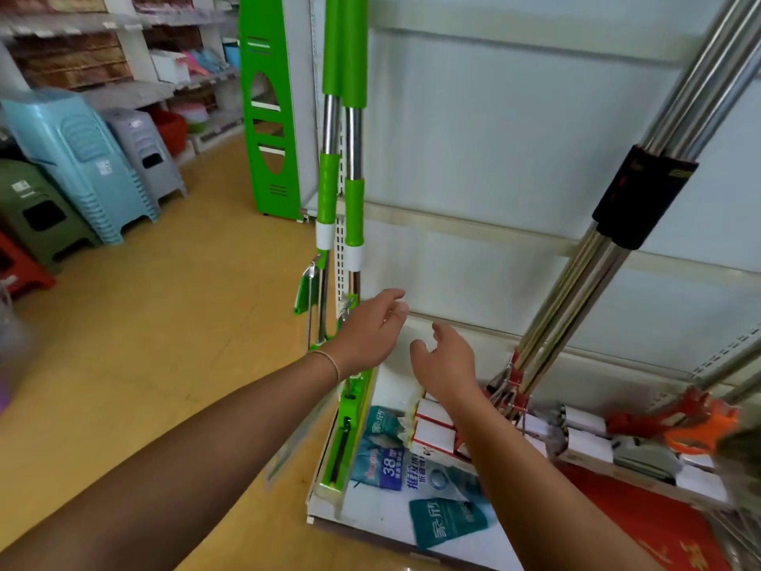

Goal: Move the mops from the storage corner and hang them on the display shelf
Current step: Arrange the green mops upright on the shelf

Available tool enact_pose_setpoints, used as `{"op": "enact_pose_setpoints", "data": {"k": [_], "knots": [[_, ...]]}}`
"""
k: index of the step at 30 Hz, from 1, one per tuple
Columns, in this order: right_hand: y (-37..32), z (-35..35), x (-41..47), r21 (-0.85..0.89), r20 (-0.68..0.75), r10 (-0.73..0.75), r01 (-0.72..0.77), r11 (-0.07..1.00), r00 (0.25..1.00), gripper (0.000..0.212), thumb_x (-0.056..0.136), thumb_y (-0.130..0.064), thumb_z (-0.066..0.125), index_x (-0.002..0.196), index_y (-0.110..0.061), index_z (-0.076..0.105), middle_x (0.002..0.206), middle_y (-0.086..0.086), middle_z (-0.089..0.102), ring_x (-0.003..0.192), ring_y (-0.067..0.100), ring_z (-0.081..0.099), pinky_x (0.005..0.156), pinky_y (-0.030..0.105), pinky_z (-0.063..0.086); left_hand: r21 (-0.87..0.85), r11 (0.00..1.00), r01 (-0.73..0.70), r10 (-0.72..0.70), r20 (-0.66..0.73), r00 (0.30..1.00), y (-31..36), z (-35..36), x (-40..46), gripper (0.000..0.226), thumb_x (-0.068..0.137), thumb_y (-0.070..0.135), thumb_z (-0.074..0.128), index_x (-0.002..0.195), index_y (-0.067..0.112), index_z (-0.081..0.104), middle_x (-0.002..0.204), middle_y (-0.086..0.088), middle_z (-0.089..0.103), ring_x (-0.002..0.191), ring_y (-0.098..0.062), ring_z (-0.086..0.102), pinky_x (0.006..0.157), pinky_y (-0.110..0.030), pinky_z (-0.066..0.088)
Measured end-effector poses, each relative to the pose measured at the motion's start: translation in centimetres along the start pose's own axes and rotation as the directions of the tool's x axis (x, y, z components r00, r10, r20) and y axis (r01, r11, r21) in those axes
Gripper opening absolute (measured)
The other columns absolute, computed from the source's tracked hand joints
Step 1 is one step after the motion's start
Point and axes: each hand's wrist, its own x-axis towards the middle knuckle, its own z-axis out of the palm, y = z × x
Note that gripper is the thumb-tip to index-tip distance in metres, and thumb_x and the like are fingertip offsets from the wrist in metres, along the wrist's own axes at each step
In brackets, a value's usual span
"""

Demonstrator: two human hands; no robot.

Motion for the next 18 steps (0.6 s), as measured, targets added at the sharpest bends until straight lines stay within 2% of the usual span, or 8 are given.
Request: {"op": "enact_pose_setpoints", "data": {"k": [3,5,7,10,12,14,16,18], "knots": [[-1.4,1.5,0.0,0.017,0.005,-0.014,0.014,1.000,1.000,0.058,0.099,-0.026,0.051,0.152,-0.011,0.034,0.145,0.008,0.052,0.120,0.019,0.057,0.093,0.021,0.034,0.000,1.000,-0.029,0.029,-0.110,0.993,-1.3,-2.4,-0.4,0.036,0.103,0.028,0.045,0.134,0.013,0.054,0.100,0.004,0.066,0.095,-0.015,0.059,0.082,-0.024,0.042],[-2.1,2.3,0.2,0.027,0.022,-0.027,0.026,0.999,0.999,0.056,0.099,-0.024,0.052,0.152,-0.012,0.035,0.139,0.009,0.057,0.110,0.017,0.059,0.088,0.018,0.033,0.013,1.000,-0.007,0.009,-0.171,0.985,-2.5,-3.7,-0.2,0.030,0.102,0.025,0.048,0.127,0.012,0.059,0.079,0.015,0.058,0.076,-0.010,0.058,0.070,-0.019,0.041],[-2.7,3.1,0.7,0.015,0.039,-0.038,0.037,0.999,0.999,0.056,0.099,-0.024,0.052,0.151,-0.012,0.036,0.135,0.009,0.059,0.105,0.015,0.059,0.088,0.018,0.035,0.020,0.999,0.042,-0.037,-0.214,0.976,-3.6,-4.8,0.1,0.025,0.101,0.023,0.050,0.121,0.013,0.061,0.073,0.013,0.056,0.065,-0.007,0.053,0.063,-0.019,0.041],[-3.6,4.6,2.3,0.016,0.069,-0.069,0.068,0.998,0.995,0.056,0.097,-0.027,0.053,0.150,-0.014,0.038,0.147,0.008,0.051,0.127,0.022,0.054,0.101,0.025,0.039,0.039,0.994,0.101,-0.087,-0.268,0.959,-4.9,-6.1,0.9,0.025,0.100,0.022,0.051,0.121,0.012,0.061,0.080,0.005,0.061,0.068,-0.009,0.055,0.068,-0.025,0.043],[-4.5,5.7,3.5,0.012,0.088,-0.088,0.088,0.996,0.992,0.056,0.096,-0.029,0.054,0.148,-0.013,0.040,0.148,0.008,0.050,0.129,0.024,0.053,0.104,0.029,0.040,0.043,0.990,0.137,-0.119,-0.292,0.949,-5.4,-6.8,1.3,0.028,0.100,0.022,0.049,0.124,0.013,0.059,0.091,-0.001,0.064,0.078,-0.015,0.059,0.071,-0.024,0.041],[-5.6,6.6,4.6,0.018,0.084,-0.120,0.119,0.993,0.989,0.050,0.096,-0.028,0.055,0.141,-0.010,0.048,0.139,0.010,0.057,0.118,0.026,0.060,0.098,0.032,0.044,0.045,0.987,0.154,-0.134,-0.300,0.945,-5.6,-7.5,1.5,0.030,0.100,0.023,0.047,0.127,0.014,0.057,0.100,-0.005,0.066,0.089,-0.021,0.062,0.075,-0.027,0.045],[-6.6,7.5,5.5,0.024,0.071,-0.143,0.141,0.990,0.987,0.035,0.096,-0.024,0.055,0.126,-0.008,0.056,0.122,0.011,0.064,0.105,0.029,0.063,0.085,0.032,0.045,0.069,0.986,0.151,-0.123,-0.313,0.942,-5.8,-8.1,1.8,0.031,0.099,0.022,0.049,0.129,0.015,0.056,0.105,-0.002,0.064,0.094,-0.019,0.060,0.083,-0.030,0.049],[-6.9,8.3,6.3,0.012,0.061,-0.145,0.144,0.989,0.988,0.021,0.095,-0.023,0.054,0.113,-0.013,0.056,0.101,0.006,0.065,0.098,0.031,0.061,0.074,0.032,0.043,0.083,0.986,0.146,-0.111,-0.331,0.937,-6.1,-8.6,2.2,0.033,0.098,0.021,0.051,0.130,0.016,0.055,0.111,0.000,0.061,0.098,-0.018,0.058,0.086,-0.030,0.049]]}}
